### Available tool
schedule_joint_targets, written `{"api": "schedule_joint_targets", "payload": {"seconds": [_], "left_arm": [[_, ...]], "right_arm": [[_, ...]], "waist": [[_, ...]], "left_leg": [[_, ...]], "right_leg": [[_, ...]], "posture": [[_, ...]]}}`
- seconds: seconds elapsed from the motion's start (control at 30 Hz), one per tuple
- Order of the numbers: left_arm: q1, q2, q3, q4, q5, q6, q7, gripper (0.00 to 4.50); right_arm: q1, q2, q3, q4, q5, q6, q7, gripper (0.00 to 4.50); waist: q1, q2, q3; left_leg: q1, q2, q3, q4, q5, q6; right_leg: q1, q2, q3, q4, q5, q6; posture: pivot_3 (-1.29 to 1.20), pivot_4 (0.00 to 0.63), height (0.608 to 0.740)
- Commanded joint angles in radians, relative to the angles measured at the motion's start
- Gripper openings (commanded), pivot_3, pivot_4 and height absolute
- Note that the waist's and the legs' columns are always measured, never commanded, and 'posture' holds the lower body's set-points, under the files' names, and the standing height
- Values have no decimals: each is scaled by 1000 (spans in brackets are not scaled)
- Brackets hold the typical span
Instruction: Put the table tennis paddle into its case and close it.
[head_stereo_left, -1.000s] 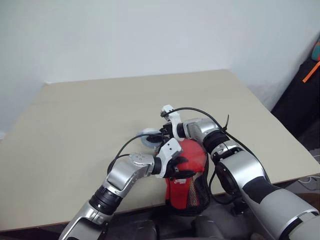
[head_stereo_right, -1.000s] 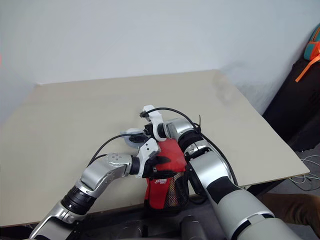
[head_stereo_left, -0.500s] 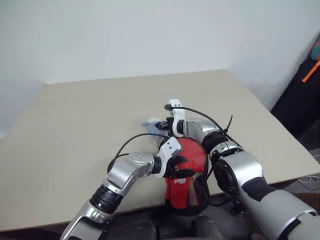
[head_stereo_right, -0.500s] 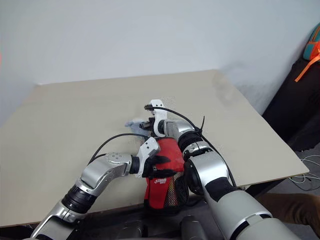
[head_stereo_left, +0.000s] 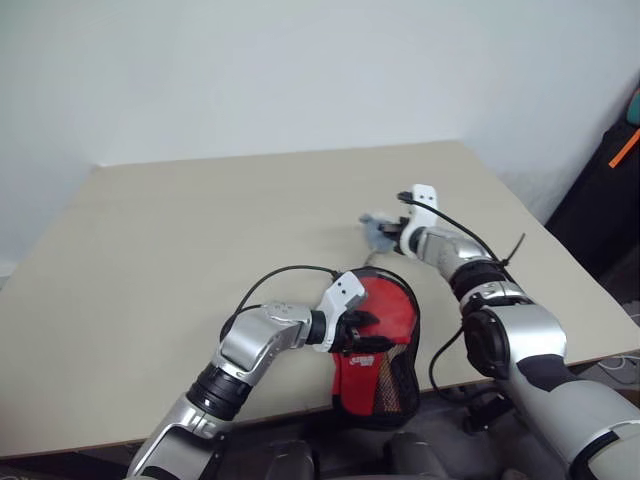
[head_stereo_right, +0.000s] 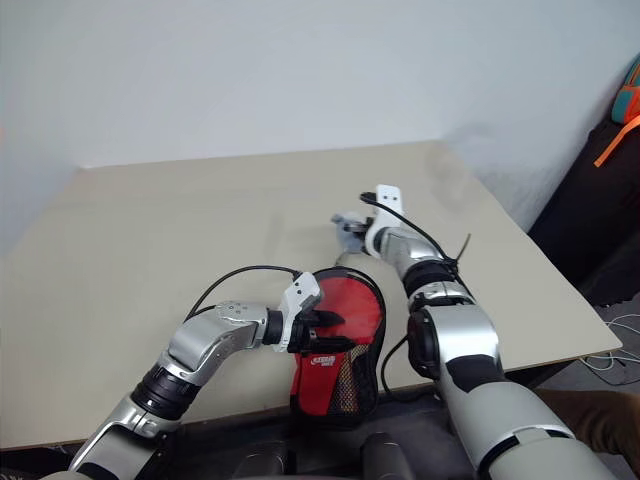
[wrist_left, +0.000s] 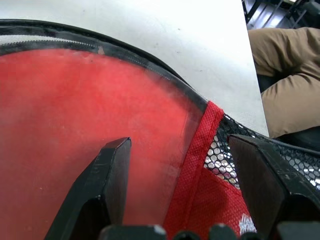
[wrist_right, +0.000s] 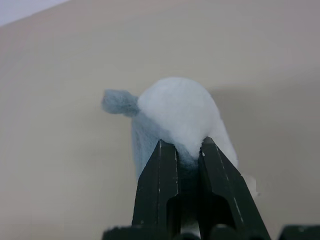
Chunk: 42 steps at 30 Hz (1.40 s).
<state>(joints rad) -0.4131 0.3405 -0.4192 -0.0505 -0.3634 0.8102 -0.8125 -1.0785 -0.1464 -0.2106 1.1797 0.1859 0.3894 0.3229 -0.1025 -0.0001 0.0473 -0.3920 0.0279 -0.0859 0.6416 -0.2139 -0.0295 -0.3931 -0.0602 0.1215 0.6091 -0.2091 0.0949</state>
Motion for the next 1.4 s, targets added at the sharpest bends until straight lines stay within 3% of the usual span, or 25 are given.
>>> {"api": "schedule_joint_targets", "payload": {"seconds": [0.03, 0.33, 0.57, 0.73, 0.9, 1.13, 1.4], "left_arm": [[23, 5, -34, 84, 35, 46, 10, 3252], [19, -8, -45, 107, 43, 35, -5, 3252], [9, -13, -69, 119, 44, 35, -34, 3252], [0, -11, -80, 125, 47, 37, -53, 3252], [-11, -11, -87, 137, 50, 39, -67, 3252], [-16, -13, -86, 142, 51, 48, -75, 3252], [-16, -11, -77, 147, 49, 56, -75, 3252]], "right_arm": [[25, -84, -15, -185, 14, 37, 3, 1], [446, -236, -61, -988, 145, 506, 49, 1], [796, -330, -167, -1489, 374, 733, 154, 1], [993, -432, -204, -1658, 501, 786, 266, 1], [1121, -513, -213, -1705, 564, 778, 340, 1], [1302, -566, -207, -1848, 693, 741, 465, 1], [1444, -587, -192, -1964, 824, 709, 509, 1]], "waist": [[1, 2, 0], [9, 5, -1], [20, 7, -3], [25, 6, -3], [29, 2, -1], [31, 0, 0], [31, -2, -1]], "left_leg": [[0, 0, 0, 0, 0, 0], [-2, -5, -7, 2, 0, 1], [-2, -5, -6, 2, 0, 0], [-1, -5, -4, 2, -3, -4], [-1, -5, -3, 2, -4, -6], [-2, -7, -3, 2, -5, -6], [-2, -8, -3, 2, -6, -5]], "right_leg": [[0, 0, 0, 0, 0, 0], [3, 0, 2, -1, -3, 3], [2, 0, 2, -2, -3, 3], [1, -1, 2, -3, -4, 3], [0, -4, 1, -6, -4, 3], [1, -7, 0, -9, -5, 5], [3, -9, -1, -16, -5, 6]], "posture": [[0, 0, 740], [0, 0, 740], [0, 0, 740], [0, 0, 740], [0, 0, 740], [0, 0, 740], [0, 0, 740]]}}
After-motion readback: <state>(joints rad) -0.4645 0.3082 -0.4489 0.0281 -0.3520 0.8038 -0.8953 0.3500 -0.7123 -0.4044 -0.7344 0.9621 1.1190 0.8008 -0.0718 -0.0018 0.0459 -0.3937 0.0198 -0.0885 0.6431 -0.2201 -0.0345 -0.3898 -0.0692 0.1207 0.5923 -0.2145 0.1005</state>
